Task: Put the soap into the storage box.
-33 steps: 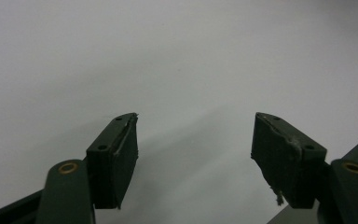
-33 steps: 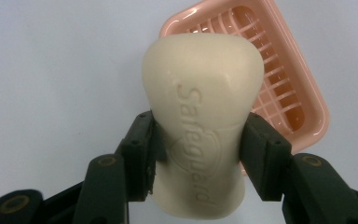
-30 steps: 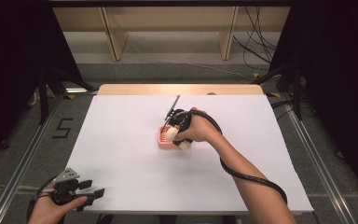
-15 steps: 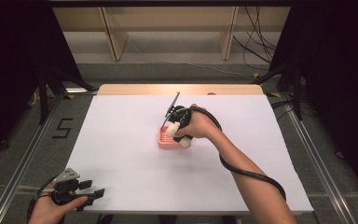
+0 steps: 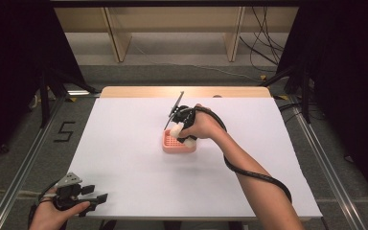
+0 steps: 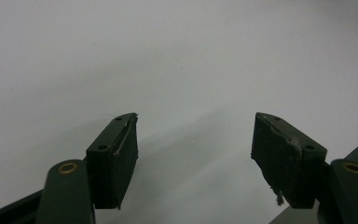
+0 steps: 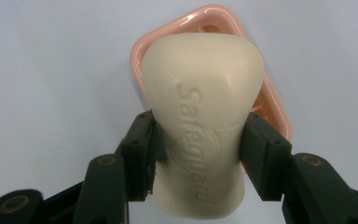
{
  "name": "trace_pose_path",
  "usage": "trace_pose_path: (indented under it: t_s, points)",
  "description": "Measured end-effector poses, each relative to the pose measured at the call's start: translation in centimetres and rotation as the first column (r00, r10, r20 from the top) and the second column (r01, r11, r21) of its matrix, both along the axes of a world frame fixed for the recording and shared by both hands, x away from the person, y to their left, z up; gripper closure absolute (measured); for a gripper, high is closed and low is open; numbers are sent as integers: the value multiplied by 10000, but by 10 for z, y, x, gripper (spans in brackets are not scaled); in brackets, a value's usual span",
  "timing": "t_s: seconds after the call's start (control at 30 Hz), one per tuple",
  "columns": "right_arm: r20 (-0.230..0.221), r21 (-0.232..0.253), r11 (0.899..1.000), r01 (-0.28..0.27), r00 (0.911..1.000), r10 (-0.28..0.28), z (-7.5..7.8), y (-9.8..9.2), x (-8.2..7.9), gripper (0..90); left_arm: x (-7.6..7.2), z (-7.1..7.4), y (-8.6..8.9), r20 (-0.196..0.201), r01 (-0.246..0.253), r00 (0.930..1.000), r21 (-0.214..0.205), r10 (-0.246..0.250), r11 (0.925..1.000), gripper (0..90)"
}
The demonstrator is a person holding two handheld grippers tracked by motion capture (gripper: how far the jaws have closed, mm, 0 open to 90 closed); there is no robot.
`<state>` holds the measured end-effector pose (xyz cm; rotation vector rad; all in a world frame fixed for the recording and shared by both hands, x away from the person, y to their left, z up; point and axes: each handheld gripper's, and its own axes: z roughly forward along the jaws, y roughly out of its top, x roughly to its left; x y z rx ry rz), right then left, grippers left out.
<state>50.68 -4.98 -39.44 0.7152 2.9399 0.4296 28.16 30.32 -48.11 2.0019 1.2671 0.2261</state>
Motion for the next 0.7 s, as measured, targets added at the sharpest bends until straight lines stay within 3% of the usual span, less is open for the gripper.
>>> trace_pose_path:
  t_s: [0.43, 0.5, 0.57, 0.7]
  points:
    - [125, 32, 9999, -109, 9999, 108, 1, 5, 5, 508, 0, -1, 0, 11, -59, 10000, -71, 59, 10000, 310]
    - [16, 22, 9998, 174, 9998, -174, 1, 6, 4, 508, 0, -1, -1, 46, -86, 10000, -92, 86, 9999, 310]
    - [186, -22, 9999, -134, 9997, 135, 0, 5, 7, 508, 0, -1, 0, 19, -72, 10000, -84, 72, 9999, 310]
    - [132, -17, 10000, -78, 9999, 78, 0, 7, 8, 508, 0, -1, 0, 23, -79, 10000, -80, 79, 9999, 310]
